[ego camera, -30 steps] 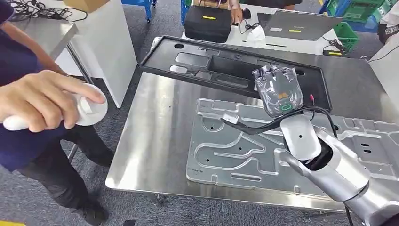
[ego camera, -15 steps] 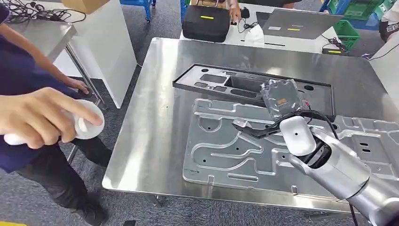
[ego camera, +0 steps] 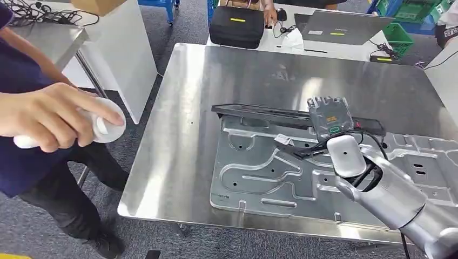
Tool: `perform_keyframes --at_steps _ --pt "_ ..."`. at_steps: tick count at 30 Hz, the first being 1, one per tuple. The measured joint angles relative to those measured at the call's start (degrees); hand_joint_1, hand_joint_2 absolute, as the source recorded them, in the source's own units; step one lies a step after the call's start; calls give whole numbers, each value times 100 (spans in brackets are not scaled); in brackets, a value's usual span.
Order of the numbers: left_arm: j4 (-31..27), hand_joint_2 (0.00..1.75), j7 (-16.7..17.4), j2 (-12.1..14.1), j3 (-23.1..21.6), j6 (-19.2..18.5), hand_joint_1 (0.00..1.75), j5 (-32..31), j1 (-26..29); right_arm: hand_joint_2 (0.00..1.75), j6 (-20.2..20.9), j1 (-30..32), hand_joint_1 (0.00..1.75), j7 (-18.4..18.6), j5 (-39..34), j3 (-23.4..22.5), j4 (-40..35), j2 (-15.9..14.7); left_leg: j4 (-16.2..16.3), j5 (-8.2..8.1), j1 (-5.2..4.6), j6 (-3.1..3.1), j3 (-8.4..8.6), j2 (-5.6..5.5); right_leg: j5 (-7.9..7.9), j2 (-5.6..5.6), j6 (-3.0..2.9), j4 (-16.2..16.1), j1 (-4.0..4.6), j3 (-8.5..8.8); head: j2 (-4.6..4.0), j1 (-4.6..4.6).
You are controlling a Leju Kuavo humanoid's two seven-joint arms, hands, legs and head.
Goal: Take the parts from the cabinet and place them on the table.
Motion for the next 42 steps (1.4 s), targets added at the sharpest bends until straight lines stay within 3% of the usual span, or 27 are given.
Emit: perform_keyframes --at_steps 36,42 --pt "0 0 107 -20 0 9 0 79 -31 0 -9 -229 0 57 -81 96 262 92 -1 0 -1 1 10 41 1 14 0 4 0 0 0 -11" --pt "0 0 173 -20 0 42 0 59 -31 0 393 -311 0 68 -664 101 265 125 -1 0 -1 1 11 43 1 14 0 4 1 0 0 -13"
